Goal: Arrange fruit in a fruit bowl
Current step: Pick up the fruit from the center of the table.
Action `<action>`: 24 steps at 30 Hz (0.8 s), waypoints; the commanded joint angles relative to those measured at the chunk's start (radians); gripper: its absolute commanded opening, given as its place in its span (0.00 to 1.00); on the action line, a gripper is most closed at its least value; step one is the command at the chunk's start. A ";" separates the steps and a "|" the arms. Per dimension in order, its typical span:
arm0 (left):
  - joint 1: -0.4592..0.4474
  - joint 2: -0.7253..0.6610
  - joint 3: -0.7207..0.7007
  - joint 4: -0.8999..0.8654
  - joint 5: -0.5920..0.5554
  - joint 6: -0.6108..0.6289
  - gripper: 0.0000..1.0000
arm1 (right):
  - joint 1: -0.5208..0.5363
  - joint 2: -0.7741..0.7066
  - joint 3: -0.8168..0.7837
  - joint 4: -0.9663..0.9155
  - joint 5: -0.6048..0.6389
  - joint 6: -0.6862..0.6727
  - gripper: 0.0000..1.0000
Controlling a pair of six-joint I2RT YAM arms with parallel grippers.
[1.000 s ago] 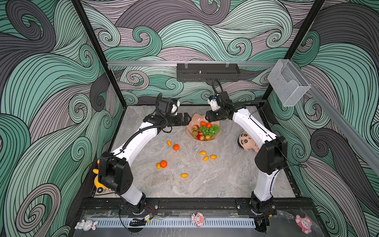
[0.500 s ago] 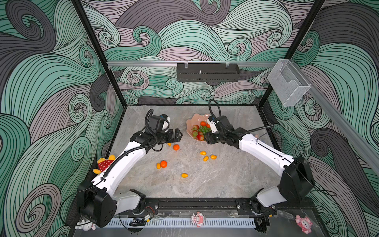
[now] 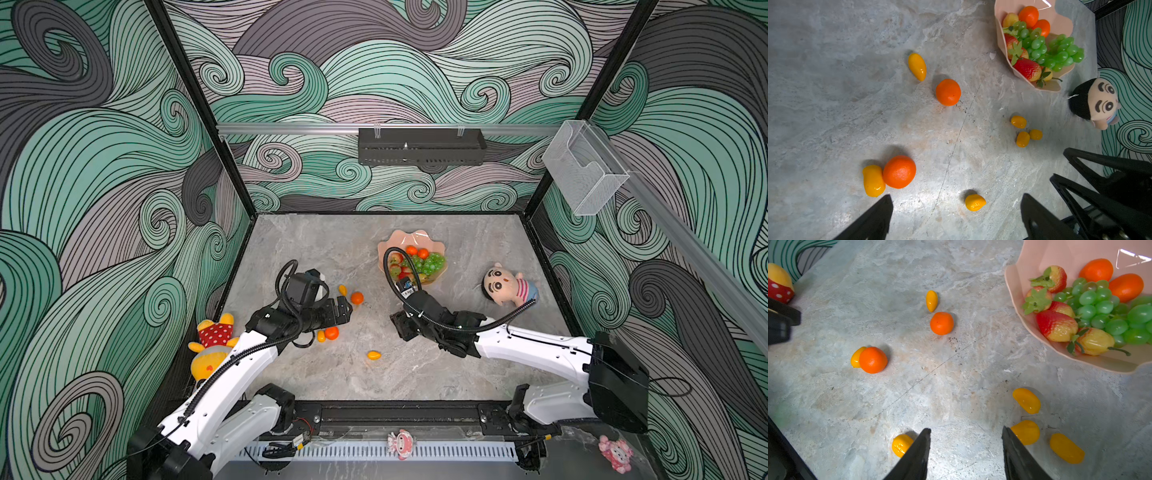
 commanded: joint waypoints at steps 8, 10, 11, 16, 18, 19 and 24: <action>0.003 -0.107 -0.039 -0.077 -0.123 -0.073 0.99 | 0.107 0.174 0.088 0.106 0.112 0.048 0.55; 0.008 -0.105 -0.030 -0.094 -0.142 -0.082 0.99 | 0.110 0.218 0.119 0.101 0.099 0.049 0.55; 0.012 -0.102 -0.026 -0.099 -0.146 -0.082 0.99 | 0.111 0.243 0.137 0.095 0.096 0.048 0.55; 0.040 -0.085 -0.005 -0.102 -0.148 -0.083 0.99 | 0.099 0.366 0.249 0.036 0.095 0.033 0.57; 0.061 -0.077 0.000 -0.093 -0.133 -0.076 0.99 | 0.088 0.419 0.297 0.012 0.093 0.036 0.58; 0.072 -0.074 0.002 -0.087 -0.123 -0.074 0.99 | 0.088 0.440 0.310 0.012 0.102 0.035 0.59; 0.139 -0.046 -0.003 -0.055 -0.055 -0.062 0.99 | 0.066 0.566 0.401 0.021 0.157 0.022 0.64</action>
